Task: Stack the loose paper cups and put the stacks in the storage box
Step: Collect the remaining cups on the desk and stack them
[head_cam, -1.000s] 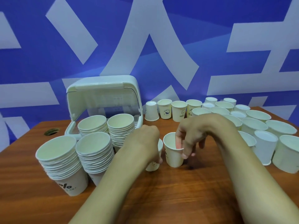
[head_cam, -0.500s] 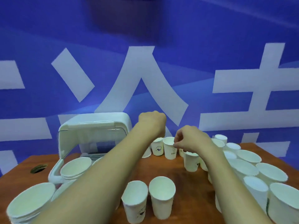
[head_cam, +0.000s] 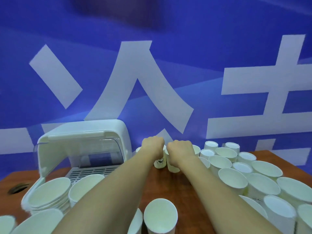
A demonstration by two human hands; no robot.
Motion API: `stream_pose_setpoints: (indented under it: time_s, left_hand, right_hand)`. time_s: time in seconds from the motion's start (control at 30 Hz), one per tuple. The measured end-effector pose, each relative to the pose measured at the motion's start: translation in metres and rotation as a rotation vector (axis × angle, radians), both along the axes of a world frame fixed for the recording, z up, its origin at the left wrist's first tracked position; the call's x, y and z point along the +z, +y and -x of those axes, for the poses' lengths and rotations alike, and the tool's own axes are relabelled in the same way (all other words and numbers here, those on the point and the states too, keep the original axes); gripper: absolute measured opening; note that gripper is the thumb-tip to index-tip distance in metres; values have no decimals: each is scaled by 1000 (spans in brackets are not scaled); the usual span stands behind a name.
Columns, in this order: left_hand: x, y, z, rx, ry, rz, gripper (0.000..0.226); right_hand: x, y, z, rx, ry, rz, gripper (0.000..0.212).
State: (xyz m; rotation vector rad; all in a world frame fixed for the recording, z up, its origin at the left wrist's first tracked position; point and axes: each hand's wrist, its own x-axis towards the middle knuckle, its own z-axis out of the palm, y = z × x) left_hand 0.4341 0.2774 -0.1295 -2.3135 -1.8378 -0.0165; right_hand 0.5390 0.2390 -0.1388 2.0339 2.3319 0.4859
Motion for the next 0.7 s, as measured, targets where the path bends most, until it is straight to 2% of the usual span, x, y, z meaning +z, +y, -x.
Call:
stream_pose_setpoints:
  time_s: [0.17, 0.3, 0.37, 0.53, 0.7]
  left_hand:
    - [-18, 7, -7, -20, 7, 12, 15]
    - [-17, 8, -4, -21, 5, -11, 24]
    - [-8, 4, -2, -31, 6, -26, 26]
    - [23, -22, 2, -110, 93, -145, 25]
    - [57, -64, 15, -172, 160, -230, 25]
  right_hand:
    - [-6, 6, -1, -10, -25, -8, 25]
    - [-4, 7, -7, -14, 33, 15, 15]
    - [-2, 8, -9, -12, 98, 5, 8]
    - [11, -8, -9, 0, 269, -46, 9]
    - [29, -45, -11, 7, 303, -112, 11]
